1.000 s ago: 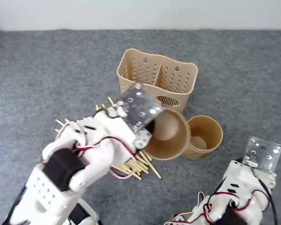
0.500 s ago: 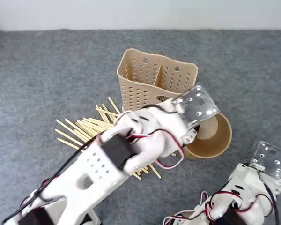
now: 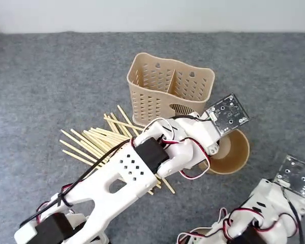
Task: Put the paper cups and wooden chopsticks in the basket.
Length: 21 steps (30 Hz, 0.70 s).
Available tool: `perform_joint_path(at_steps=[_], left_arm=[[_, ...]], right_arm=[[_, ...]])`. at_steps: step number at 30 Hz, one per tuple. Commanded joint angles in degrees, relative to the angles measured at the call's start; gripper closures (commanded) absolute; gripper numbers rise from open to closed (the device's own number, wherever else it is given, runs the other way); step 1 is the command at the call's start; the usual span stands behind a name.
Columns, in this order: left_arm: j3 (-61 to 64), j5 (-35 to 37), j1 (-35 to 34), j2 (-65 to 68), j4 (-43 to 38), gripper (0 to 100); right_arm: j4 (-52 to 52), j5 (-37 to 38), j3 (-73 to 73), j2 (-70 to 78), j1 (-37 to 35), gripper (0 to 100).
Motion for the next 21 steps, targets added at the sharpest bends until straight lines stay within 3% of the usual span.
perform_joint_path(at_steps=[1, 4, 9, 21], left_arm=[[-2.77, 3.52, -0.09, -0.79, 0.53, 82], [-5.05, 9.76, -0.09, -0.88, 1.32, 77], [-11.74, 9.67, -0.18, -0.97, 5.98, 77], [-31.34, 9.41, -8.00, -1.58, 32.97, 77]], right_arm=[[-1.01, -0.62, -0.09, -0.31, 0.57, 98.9], [-1.01, -0.62, -0.09, -0.31, 0.57, 98.9], [-1.10, -0.62, -0.09, -0.31, 0.57, 98.9], [-1.54, -0.09, -0.18, -0.22, 0.13, 98.3]])
